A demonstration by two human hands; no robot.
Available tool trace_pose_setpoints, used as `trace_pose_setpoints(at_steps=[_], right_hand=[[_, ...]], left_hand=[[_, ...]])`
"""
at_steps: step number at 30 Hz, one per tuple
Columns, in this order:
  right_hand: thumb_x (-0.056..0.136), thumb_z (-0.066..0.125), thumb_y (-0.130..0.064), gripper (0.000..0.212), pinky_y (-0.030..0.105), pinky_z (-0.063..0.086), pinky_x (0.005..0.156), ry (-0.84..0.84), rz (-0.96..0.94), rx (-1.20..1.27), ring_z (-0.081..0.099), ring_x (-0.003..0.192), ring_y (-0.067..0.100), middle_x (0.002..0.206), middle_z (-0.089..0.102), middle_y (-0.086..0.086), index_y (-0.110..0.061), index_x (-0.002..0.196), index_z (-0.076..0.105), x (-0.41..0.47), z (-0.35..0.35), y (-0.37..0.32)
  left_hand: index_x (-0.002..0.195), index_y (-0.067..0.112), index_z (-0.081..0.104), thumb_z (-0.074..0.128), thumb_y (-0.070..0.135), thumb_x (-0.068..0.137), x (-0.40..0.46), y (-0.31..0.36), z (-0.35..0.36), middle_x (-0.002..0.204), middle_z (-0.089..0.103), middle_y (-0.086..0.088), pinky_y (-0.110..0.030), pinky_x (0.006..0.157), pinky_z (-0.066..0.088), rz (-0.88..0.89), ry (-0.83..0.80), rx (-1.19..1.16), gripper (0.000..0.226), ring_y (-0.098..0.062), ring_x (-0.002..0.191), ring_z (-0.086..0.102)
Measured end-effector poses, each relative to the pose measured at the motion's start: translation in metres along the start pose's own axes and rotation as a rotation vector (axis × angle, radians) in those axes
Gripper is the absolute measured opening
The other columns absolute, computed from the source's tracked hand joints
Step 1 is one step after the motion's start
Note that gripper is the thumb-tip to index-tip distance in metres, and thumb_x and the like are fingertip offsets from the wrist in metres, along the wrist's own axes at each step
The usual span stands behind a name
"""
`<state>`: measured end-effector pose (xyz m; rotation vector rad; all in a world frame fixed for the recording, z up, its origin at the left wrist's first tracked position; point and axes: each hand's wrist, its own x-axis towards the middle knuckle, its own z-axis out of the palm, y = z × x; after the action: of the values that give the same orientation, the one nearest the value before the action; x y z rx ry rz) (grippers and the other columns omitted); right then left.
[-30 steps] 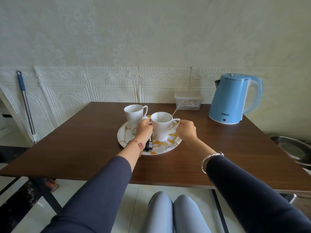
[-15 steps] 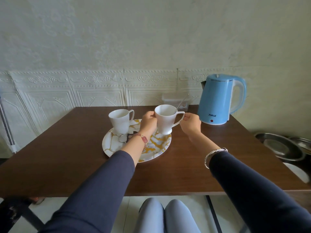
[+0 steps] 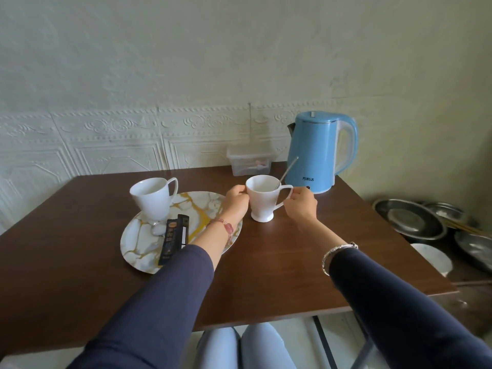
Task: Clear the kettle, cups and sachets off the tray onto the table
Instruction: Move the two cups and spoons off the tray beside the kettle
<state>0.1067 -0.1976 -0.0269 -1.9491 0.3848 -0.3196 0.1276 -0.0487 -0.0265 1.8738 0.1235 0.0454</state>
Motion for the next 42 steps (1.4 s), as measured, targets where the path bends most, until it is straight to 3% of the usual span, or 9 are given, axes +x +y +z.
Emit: trace_pose_setpoints(at_steps=[6, 10, 17, 23, 27, 31, 36, 40, 42], right_hand=[[0.085, 0.044, 0.0, 0.038, 0.031, 0.047, 0.076, -0.004, -0.034, -0.038, 0.062, 0.099, 0.028, 0.107, 0.067, 0.012, -0.005, 0.118, 0.06, 0.022, 0.008, 0.004], [0.081, 0.039, 0.006, 0.027, 0.03, 0.042, 0.067, -0.019, -0.093, -0.078, 0.053, 0.08, 0.024, 0.072, 0.055, 0.0, -0.002, 0.095, 0.061, 0.035, 0.013, 0.0], [0.078, 0.044, 0.007, 0.017, 0.022, 0.037, 0.054, -0.087, -0.112, -0.065, 0.052, 0.074, 0.024, 0.064, 0.055, 0.0, -0.008, 0.078, 0.053, 0.067, 0.026, 0.001], [0.08, 0.047, 0.003, 0.019, 0.02, 0.035, 0.053, -0.109, -0.066, -0.052, 0.053, 0.082, 0.026, 0.075, 0.058, 0.005, -0.001, 0.097, 0.057, 0.096, 0.035, 0.0], [0.083, 0.047, 0.004, 0.038, 0.027, 0.043, 0.077, -0.092, -0.017, -0.049, 0.06, 0.109, 0.032, 0.111, 0.068, 0.017, 0.003, 0.119, 0.058, 0.108, 0.037, -0.002], [0.084, 0.049, 0.005, 0.042, 0.026, 0.041, 0.077, -0.103, -0.022, -0.091, 0.059, 0.115, 0.031, 0.121, 0.065, 0.017, 0.001, 0.125, 0.055, 0.11, 0.038, -0.003], [0.085, 0.05, 0.004, 0.051, 0.034, 0.046, 0.095, -0.154, -0.021, -0.084, 0.055, 0.124, 0.027, 0.138, 0.054, 0.011, -0.004, 0.135, 0.047, 0.1, 0.039, -0.001], [0.084, 0.05, 0.002, 0.018, 0.023, 0.043, 0.063, -0.129, 0.05, -0.071, 0.05, 0.081, 0.017, 0.094, 0.054, 0.004, -0.013, 0.092, 0.052, 0.091, 0.037, 0.003], [0.084, 0.05, 0.002, 0.023, 0.023, 0.049, 0.067, -0.144, 0.05, -0.046, 0.054, 0.081, 0.013, 0.091, 0.056, -0.001, -0.019, 0.09, 0.056, 0.079, 0.036, -0.002]], left_hand=[[0.128, 0.013, 0.054, 0.04, 0.005, 0.087, 0.017, 0.0, 0.009, 0.127, 0.061, -0.011, -0.047, 0.103, 0.046, -0.001, -0.002, 0.033, 0.044, -0.03, 0.118, 0.057], [0.134, 0.011, 0.049, 0.04, 0.001, 0.087, 0.033, 0.004, 0.013, 0.129, 0.06, -0.012, -0.047, 0.103, 0.046, 0.008, -0.007, 0.053, 0.049, -0.031, 0.121, 0.054], [0.137, 0.014, 0.044, 0.04, 0.002, 0.088, 0.064, 0.008, 0.021, 0.132, 0.058, -0.009, -0.047, 0.101, 0.047, -0.003, -0.027, 0.075, 0.051, -0.029, 0.12, 0.054], [0.136, 0.015, 0.046, 0.039, -0.001, 0.087, 0.09, 0.009, 0.03, 0.129, 0.06, -0.01, -0.044, 0.097, 0.047, 0.017, -0.042, 0.048, 0.053, -0.031, 0.118, 0.055], [0.136, 0.017, 0.047, 0.038, -0.001, 0.086, 0.101, 0.01, 0.033, 0.128, 0.061, -0.011, -0.044, 0.098, 0.047, 0.02, -0.052, 0.019, 0.053, -0.032, 0.118, 0.055], [0.137, 0.016, 0.046, 0.037, -0.003, 0.086, 0.104, 0.011, 0.034, 0.128, 0.061, -0.009, -0.039, 0.094, 0.047, 0.018, -0.063, -0.03, 0.055, -0.029, 0.119, 0.055], [0.137, 0.006, 0.046, 0.036, -0.008, 0.089, 0.093, 0.011, 0.027, 0.138, 0.053, -0.013, -0.027, 0.092, 0.037, 0.018, -0.075, -0.029, 0.051, -0.024, 0.129, 0.047], [0.144, 0.008, 0.036, 0.04, -0.002, 0.092, 0.081, 0.007, 0.013, 0.148, 0.044, -0.011, -0.037, 0.114, 0.035, 0.015, -0.039, -0.024, 0.053, -0.024, 0.137, 0.042], [0.142, 0.009, 0.04, 0.041, -0.002, 0.092, 0.073, 0.007, 0.003, 0.144, 0.049, -0.01, -0.036, 0.111, 0.039, 0.019, -0.019, -0.022, 0.051, -0.023, 0.132, 0.047]])
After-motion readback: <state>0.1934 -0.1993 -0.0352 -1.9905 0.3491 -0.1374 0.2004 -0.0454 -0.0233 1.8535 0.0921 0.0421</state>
